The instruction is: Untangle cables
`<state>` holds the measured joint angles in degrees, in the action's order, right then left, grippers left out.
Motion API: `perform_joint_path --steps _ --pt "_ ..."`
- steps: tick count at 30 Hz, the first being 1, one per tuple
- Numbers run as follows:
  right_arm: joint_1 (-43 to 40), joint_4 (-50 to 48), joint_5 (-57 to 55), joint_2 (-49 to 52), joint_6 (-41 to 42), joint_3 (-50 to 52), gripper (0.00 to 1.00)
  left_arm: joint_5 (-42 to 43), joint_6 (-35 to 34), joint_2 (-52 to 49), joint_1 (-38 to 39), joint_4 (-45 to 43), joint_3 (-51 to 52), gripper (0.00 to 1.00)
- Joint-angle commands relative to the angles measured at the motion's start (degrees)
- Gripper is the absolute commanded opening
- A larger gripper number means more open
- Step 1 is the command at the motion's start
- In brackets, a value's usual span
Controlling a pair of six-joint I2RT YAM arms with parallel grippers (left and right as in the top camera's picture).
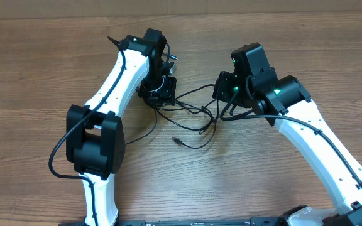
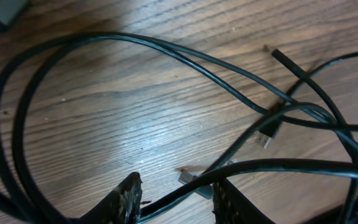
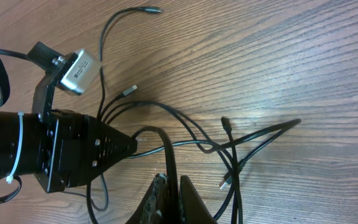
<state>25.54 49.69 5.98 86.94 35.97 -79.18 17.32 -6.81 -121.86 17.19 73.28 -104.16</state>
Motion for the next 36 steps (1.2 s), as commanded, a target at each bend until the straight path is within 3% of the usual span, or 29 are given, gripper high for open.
perform_joint_path --steps 1,9,14,36 --pt "-0.3 0.2 -1.0 -0.8 -0.5 -1.8 0.04 -3.0 -1.6 -0.3 0.1 -0.3 0.6 0.37" --pt "-0.3 2.2 -6.0 -0.8 -0.4 -1.8 0.04 -4.4 -3.1 -0.3 0.1 -0.5 0.6 0.31" --pt "-0.4 4.0 -8.9 -0.8 -0.4 -1.8 0.04 -4.5 -3.1 -0.4 0.1 -0.7 0.6 0.05" --pt "-11.5 16.8 -14.2 -0.8 -0.5 -1.8 0.04 -4.4 -3.1 -0.4 0.1 -0.7 0.6 0.05"
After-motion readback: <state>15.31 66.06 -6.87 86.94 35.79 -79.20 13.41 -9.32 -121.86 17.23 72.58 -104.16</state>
